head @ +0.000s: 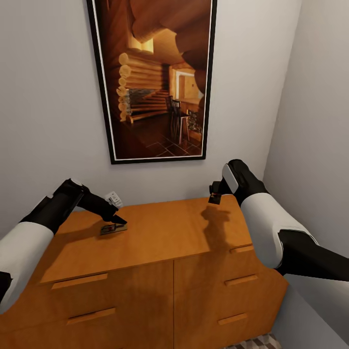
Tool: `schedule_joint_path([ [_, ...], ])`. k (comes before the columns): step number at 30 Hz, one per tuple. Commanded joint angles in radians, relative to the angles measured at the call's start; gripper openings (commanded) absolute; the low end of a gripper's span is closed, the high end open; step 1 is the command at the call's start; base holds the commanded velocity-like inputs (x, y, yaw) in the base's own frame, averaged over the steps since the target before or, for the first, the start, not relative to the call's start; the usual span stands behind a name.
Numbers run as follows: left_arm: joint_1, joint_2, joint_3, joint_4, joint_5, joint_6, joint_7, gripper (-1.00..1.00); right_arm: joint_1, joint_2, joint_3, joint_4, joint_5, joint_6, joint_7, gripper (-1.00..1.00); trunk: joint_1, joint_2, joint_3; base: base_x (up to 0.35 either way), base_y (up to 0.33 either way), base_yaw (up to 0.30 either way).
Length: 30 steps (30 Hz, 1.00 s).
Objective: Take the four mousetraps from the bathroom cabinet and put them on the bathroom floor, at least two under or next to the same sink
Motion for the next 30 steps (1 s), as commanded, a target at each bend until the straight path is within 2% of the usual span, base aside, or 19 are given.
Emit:
schedule_joint_path([
  [1,-0.001,0.001,-0.002,-0.001,-0.003,0.008,-0.005,1.0,-0.001,0.001,-0.006,-0.001,-0.005,0.002,-0.007,-1.0,0.0,-0.001,-0.001,0.0,0.0,0.0],
  [20,-0.001,0.003,-0.003,0.048,-0.004,-0.002,-0.032,1.0,-0.001,0.001,-0.006,-0.001,-0.005,0.002,-0.007,-1.0,0.0,-0.001,-0.001,0.0,0.0,0.0],
  [22,0.0,0.007,0.008,0.044,0.001,0.0,-0.034,1.0,-0.001,0.01,-0.006,0.01,0.004,0.002,-0.006,-1.0,0.0,-0.001,-0.001,0.0,0.0,0.0],
  [30,0.0,0.01,0.016,0.043,0.001,0.001,-0.034,1.0,-0.001,0.007,-0.006,0.012,0.005,0.002,-0.006,-1.0,0.0,-0.001,-0.001,0.0,0.0,0.0],
])
